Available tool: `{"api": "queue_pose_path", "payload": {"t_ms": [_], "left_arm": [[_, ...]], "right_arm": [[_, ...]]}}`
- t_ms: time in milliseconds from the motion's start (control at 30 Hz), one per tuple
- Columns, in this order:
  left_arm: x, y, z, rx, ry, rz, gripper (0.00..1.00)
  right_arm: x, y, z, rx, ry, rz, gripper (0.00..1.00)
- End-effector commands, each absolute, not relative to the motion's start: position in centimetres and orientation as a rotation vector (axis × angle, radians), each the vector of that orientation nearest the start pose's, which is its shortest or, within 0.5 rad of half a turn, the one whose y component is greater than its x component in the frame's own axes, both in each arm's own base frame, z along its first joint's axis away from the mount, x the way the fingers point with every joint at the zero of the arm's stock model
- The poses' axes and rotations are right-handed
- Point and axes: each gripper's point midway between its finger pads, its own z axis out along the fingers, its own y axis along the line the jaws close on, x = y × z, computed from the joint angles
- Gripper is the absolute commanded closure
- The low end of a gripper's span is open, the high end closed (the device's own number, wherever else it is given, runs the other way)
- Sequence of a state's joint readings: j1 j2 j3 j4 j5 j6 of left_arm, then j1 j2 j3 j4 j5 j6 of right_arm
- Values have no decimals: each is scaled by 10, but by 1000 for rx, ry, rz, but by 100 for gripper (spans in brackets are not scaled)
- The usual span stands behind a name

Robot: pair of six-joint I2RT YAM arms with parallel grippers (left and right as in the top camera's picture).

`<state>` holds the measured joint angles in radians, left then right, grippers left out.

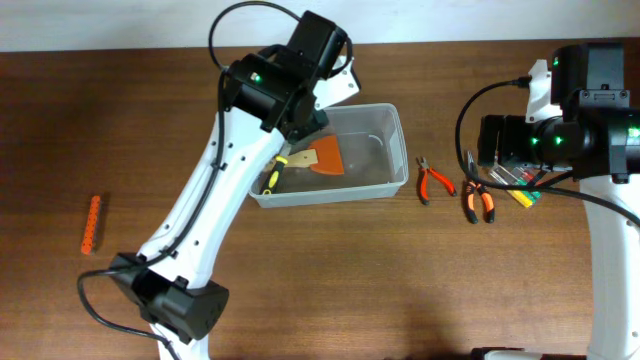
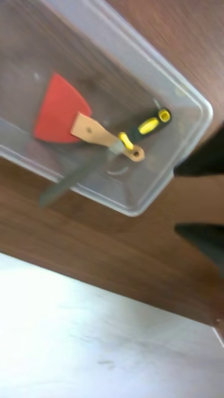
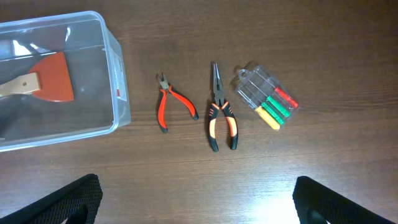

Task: Pack container
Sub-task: 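Carry the file with the left gripper and release it into the container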

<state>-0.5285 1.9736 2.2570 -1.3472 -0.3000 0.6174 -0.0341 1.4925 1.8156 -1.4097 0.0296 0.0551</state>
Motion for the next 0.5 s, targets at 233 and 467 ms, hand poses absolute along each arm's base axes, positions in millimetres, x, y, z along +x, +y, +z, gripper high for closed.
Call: {"api": "queue_pose_path", "payload": {"t_ms": [233, 467], "left_arm": [[448, -181, 279, 1068, 2308, 26, 21], [475, -181, 201, 807, 2568, -39, 39]], "right_arm": [[327, -19, 293, 144, 2654, -35, 1], [327, -19, 293, 144, 2654, -35, 1]]}}
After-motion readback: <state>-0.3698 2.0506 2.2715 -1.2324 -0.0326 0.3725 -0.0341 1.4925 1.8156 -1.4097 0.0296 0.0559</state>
